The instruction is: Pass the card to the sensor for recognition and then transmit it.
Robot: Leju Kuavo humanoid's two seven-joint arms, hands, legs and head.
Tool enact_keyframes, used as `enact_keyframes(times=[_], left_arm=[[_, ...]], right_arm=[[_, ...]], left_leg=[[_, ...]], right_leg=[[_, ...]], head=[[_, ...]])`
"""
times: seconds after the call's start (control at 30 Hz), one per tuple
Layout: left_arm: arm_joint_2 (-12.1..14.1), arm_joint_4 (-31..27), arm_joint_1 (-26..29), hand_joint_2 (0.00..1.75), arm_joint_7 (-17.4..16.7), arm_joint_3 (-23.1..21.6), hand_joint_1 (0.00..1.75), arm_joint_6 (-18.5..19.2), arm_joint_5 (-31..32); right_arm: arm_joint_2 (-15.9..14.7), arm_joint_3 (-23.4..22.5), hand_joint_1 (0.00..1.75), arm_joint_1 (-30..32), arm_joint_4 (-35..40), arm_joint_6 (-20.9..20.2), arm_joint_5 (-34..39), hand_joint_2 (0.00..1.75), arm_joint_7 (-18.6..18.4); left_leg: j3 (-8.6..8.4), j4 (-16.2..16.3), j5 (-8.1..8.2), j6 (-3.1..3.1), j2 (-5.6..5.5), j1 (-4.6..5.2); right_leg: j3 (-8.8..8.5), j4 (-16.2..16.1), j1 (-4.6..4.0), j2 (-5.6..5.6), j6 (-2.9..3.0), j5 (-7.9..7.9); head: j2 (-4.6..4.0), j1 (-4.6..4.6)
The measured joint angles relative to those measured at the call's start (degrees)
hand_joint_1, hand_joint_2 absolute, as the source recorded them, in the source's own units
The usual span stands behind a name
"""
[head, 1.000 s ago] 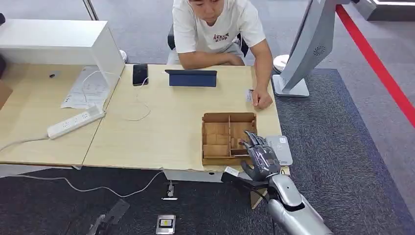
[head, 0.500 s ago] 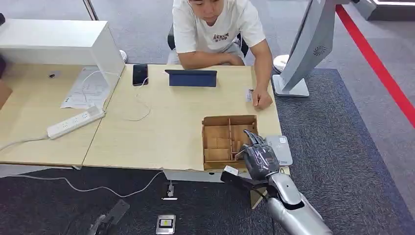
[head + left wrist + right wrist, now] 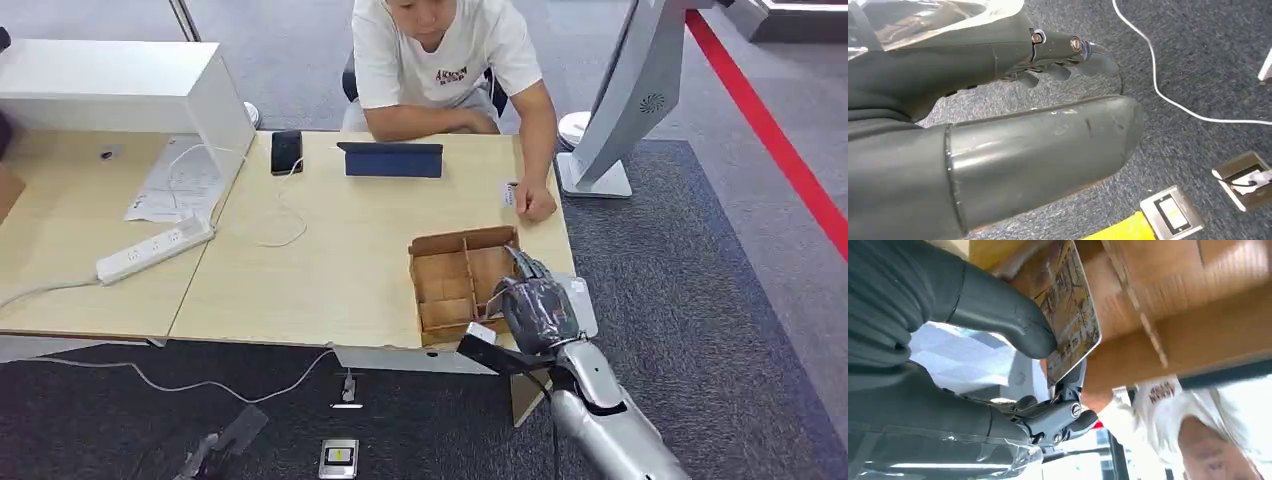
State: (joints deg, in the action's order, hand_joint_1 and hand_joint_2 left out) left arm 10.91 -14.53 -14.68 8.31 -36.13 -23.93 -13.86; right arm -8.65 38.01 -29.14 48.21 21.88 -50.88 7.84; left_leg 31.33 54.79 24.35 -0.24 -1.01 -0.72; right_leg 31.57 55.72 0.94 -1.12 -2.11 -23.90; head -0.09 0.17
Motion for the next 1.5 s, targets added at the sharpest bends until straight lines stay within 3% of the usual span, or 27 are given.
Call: enact_keyframes(times=[0.5,0.67,0.93,1.23,1.43,1.47,1.5], left_arm=[[-0.1,0.0,-0.7,0.00,0.9,-0.2,0.00,-0.2,1.2],[-0.1,0.0,-1.0,0.00,0.9,-0.3,0.00,0.1,1.9],[0.0,-0.3,-2.6,0.00,-0.8,-1.5,0.00,3.0,4.4],[0.2,-0.8,-3.5,0.00,-1.7,-2.6,0.00,4.2,5.6],[0.2,-1.0,-4.0,0.00,-2.4,-3.1,0.00,4.4,6.1],[0.2,-1.0,-4.0,0.00,-2.4,-3.2,0.00,4.4,6.1],[0.2,-1.0,-4.1,0.00,-2.4,-3.2,0.00,4.4,6.1]], right_arm=[[-3.0,-6.5,1.75,-7.0,11.4,-4.8,0.9,1.75,0.1],[-2.9,-6.9,1.75,-9.3,10.9,-5.9,1.3,1.75,3.2],[-0.3,-6.6,1.75,-20.3,-1.1,-7.3,2.5,1.75,9.7],[3.1,-5.9,1.75,-28.6,-12.1,-10.2,1.8,1.75,9.2],[4.9,-5.3,1.75,-30.8,-17.0,-10.5,-0.2,1.75,8.7],[5.1,-5.2,0.00,-30.9,-17.5,-10.5,-0.4,1.75,8.7],[5.3,-5.1,0.00,-30.9,-18.0,-10.4,-0.6,1.75,8.7]], left_leg=[[-0.01,0.0,-0.03,0.00,0.00,0.00],[0.00,0.0,-0.03,0.00,0.00,0.00],[0.04,0.0,-0.11,-0.02,-0.01,0.00],[0.10,0.0,-0.12,-0.02,-0.03,-0.02],[0.19,0.0,-0.12,-0.02,-0.04,-0.02],[0.20,0.0,-0.12,-0.02,-0.04,-0.02],[0.21,0.0,-0.12,-0.02,-0.04,-0.02]], right_leg=[[0.00,0.0,0.00,0.00,0.01,0.03],[0.00,0.0,0.00,-0.01,0.01,0.03],[0.02,0.1,0.00,-0.01,0.01,0.10],[0.08,0.1,-0.01,0.00,0.00,0.09],[0.18,0.1,-0.01,0.00,0.00,0.09],[0.19,0.1,-0.01,0.00,0.00,0.09],[0.20,0.1,-0.01,0.00,0.00,0.09]], head=[[0.00,-0.02],[0.00,0.00],[0.00,0.00],[0.00,0.00],[0.00,0.00],[0.00,-0.02],[0.00,0.00]])
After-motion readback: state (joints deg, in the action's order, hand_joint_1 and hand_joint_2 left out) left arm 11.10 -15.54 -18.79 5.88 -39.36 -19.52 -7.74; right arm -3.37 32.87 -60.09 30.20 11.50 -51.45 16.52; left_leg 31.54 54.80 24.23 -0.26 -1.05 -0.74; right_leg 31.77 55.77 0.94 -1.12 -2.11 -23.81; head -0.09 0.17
